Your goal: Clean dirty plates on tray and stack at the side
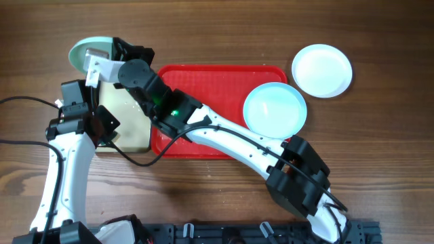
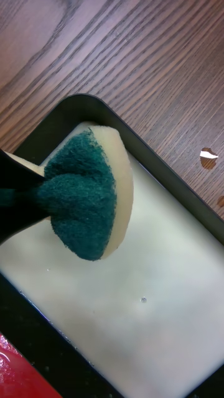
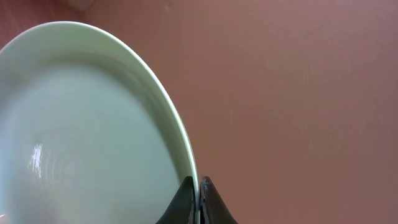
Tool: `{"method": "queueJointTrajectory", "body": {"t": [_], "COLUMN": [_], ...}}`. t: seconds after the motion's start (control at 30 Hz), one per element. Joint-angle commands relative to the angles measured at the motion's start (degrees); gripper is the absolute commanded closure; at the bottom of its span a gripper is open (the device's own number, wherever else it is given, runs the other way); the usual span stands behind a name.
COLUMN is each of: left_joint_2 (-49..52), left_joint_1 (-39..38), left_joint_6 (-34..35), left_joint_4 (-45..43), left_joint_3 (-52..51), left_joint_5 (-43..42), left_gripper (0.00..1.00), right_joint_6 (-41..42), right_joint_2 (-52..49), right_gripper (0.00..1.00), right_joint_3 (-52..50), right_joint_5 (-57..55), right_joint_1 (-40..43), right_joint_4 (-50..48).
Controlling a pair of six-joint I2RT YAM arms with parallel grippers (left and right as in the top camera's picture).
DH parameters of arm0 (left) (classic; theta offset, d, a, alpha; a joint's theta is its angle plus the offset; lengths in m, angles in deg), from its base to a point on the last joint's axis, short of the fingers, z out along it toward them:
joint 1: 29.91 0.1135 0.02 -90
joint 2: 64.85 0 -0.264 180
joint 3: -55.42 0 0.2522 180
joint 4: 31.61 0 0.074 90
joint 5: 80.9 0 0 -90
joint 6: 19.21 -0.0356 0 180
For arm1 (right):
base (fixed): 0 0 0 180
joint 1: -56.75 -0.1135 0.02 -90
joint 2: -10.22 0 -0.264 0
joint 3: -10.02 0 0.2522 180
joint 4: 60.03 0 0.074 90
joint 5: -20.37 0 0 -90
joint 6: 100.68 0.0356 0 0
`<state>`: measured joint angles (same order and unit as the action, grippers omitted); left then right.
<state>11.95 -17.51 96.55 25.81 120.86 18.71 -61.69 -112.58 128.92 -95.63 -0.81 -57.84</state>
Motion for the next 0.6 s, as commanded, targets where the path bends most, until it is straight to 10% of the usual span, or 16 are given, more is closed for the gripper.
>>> {"method": "queueJointTrajectory", "body": {"t": [0.0, 0.4, 0.57], "left_joint_2": [-0.9, -0.9, -0.9], "left_joint_1": [0.2, 0.2, 0.2], "left_joint_6": [0.3, 0.3, 0.3], "left_joint_4": [-0.1, -0.2, -0.2], "left_joint_3": [-0.3, -0.3, -0.3], "left_joint_5": [0.5, 0.5, 0.5], "left_gripper": [0.96, 0.96, 0.96], "right_joint_6": [1.9, 2.8, 17.3], "right_joint_2": [-1.0, -1.0, -1.0], "right_gripper": [0.96, 0.96, 0.96], "right_joint_3": [1.2, 1.2, 1.2], "right_joint_5": [-0.8, 0.3, 0.3], "right_joint_1": [-0.1, -0.1, 0.9], "right_joint_4": [-0.8, -0.7, 4.2]}}
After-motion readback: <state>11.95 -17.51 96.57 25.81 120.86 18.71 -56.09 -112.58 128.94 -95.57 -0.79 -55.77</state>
